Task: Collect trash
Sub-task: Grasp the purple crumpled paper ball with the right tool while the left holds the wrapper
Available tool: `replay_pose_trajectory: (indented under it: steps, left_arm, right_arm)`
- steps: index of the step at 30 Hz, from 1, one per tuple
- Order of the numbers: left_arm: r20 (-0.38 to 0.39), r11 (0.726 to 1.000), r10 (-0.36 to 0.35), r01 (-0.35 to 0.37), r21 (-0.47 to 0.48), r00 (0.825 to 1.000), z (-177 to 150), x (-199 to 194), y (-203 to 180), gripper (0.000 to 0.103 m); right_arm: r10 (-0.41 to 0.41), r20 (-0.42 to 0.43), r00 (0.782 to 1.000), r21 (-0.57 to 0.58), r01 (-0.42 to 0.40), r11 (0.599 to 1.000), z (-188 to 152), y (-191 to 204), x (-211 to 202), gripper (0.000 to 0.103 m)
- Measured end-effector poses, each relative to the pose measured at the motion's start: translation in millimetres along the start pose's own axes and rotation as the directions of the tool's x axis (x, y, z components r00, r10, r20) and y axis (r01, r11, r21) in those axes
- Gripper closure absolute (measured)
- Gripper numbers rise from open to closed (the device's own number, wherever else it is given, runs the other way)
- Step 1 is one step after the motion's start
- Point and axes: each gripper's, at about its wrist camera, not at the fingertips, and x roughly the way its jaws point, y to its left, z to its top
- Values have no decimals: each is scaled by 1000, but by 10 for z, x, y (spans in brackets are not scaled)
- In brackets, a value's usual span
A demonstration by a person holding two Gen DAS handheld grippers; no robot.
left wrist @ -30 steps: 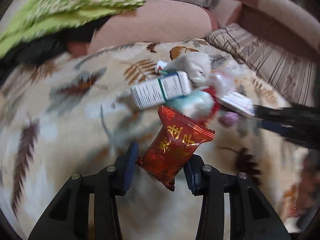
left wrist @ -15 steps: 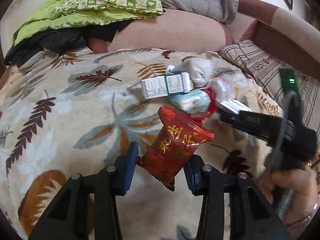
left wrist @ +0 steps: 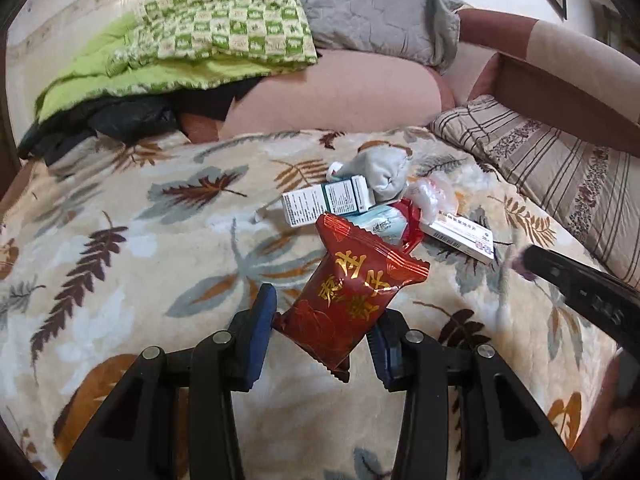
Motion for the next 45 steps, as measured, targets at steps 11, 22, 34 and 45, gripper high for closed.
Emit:
replay_pose_trajectory:
  steps: [11, 22, 34, 45]
  left_arm:
    - [53, 997, -28, 24, 75, 998, -256, -489, -174, 61]
    - [54, 998, -24, 21, 64, 998, -229, -324, -174, 61]
    - [22, 997, -47, 45, 61, 999, -219, -226, -179, 61]
    - [17, 993, -71, 69, 100, 997, -227, -158, -284, 61]
  right_arm:
    - [-140, 159, 977, -53, 150, 987, -379, 170, -871, 72]
    - [-234, 176, 956, -100, 254, 962, -457, 138, -931, 72]
    - [-247, 184, 951, -162, 277, 947, -471, 261, -780, 72]
    - [-276, 160, 948, -149, 300, 942, -504, 92, -713, 72]
